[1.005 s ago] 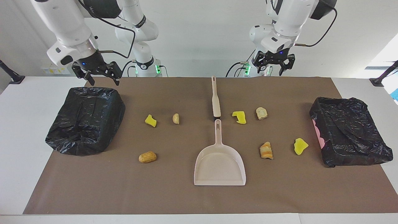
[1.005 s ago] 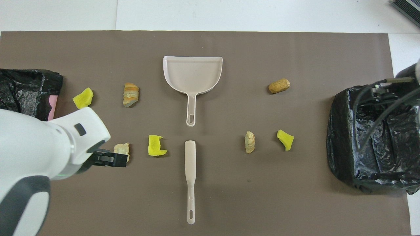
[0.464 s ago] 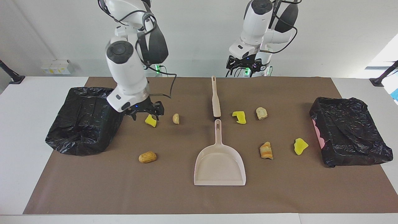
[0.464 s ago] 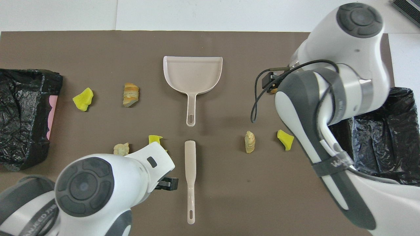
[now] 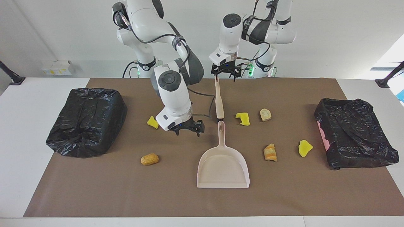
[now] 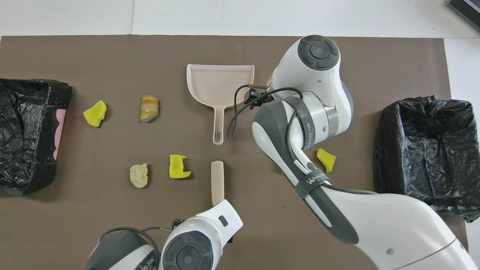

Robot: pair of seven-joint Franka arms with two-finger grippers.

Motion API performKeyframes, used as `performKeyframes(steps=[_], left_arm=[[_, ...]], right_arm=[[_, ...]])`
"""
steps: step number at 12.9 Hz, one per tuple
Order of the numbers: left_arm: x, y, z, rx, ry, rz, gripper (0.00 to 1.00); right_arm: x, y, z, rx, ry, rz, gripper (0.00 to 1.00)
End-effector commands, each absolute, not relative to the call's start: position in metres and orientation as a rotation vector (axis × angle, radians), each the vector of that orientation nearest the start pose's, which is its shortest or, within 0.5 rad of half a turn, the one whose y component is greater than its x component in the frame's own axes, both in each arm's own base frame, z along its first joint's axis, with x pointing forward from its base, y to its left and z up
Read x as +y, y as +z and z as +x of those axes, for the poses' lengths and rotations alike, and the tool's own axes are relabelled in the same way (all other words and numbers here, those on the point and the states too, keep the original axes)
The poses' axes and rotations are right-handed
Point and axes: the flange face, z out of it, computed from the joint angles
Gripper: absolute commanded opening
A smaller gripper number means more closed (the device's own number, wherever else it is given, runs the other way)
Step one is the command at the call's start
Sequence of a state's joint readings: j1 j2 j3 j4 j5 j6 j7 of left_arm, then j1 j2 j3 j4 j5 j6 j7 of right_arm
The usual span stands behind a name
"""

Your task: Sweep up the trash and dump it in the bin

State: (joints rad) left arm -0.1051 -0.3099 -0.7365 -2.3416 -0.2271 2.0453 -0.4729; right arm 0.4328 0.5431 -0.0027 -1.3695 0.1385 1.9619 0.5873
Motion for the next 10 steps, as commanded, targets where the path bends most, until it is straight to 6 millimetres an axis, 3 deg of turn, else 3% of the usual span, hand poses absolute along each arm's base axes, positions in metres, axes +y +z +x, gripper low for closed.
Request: performKeyframes(steps=[1, 3, 5, 7, 10], left_arm=[[-0.365, 0.384, 0.275, 0.347, 0.031, -3.097, 1.00], [-0.375, 0.358, 0.270, 0.344, 0.077, -3.118, 0.89], [-0.378, 0.341, 0.273, 0.351, 0.133, -3.135, 0.69], [-0.376, 0.339, 0.272, 0.351, 0.159, -3.121, 0.68], [-0.377, 0.343, 0.273, 0.358, 0.161, -3.110, 0.55]], right_arm=[[0.336, 0.397, 0.649, 0.422, 0.020, -2.931, 1.00], [0.369, 0.381, 0.637, 0.369, 0.018, -2.936, 1.00], [0.380, 0.375, 0.632, 0.361, 0.020, -2.939, 1.00], [0.397, 0.372, 0.623, 0.327, 0.011, -2.946, 1.00], [0.413, 0.361, 0.616, 0.342, 0.000, -2.943, 0.99]])
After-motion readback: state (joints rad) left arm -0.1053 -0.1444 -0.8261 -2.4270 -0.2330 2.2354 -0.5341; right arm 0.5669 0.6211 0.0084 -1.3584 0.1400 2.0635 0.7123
